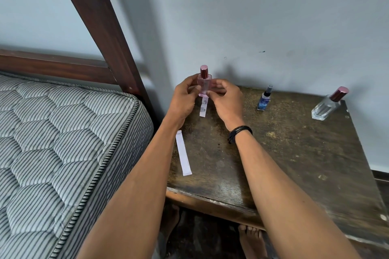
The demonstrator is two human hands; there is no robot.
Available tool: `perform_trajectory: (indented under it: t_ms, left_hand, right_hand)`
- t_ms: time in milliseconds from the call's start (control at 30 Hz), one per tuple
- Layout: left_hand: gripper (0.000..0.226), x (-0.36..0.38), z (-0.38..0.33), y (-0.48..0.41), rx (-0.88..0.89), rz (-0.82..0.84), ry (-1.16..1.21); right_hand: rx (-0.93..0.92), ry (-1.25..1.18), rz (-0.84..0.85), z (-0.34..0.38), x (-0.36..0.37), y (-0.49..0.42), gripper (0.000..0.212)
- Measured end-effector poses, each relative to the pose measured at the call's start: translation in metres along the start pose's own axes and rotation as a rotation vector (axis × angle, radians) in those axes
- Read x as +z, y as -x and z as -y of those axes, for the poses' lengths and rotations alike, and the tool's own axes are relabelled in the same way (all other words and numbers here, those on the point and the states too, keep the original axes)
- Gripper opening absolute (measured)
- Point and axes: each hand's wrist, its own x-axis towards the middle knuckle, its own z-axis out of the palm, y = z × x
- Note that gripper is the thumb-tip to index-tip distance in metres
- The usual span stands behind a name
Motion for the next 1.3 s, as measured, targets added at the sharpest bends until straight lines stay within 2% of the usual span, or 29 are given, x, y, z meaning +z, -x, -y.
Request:
perform_trajectory:
  t_ms: [567,800,1033,1167,1300]
  left_hand:
    - [0.039,0.0,0.0,0.0,-0.025,-0.003,-0.038]
    - [0.042,-0.006,0.002,0.003,-0.088,-0.026,-0.009]
    - [0.038,-0.024,-0.014,0.03,-0.139,-0.212,-0.007]
    - [0.036,-0.042,-0.028,0.058,-0.133,-0.243,-0.021]
    - [0.027,-0.059,-0.023,0.095,-0.152,-0.221,-0.148]
  right_hand:
    - [0.013,0.057,0.02,-0.001,0.001,-0.001,0.032]
    - [0.071,0.015,-0.039,0.0,-0.001,0.0,0.046]
    - [0.096,-0.019,-0.159,0.002,-0.003,0.004,0.03]
    - [0.147,-0.122,-0.205,0.014,-0.009,0.012,0.019]
    - [0.155,-0.131,-0.132,0.035,-0.022,0.05,0.027]
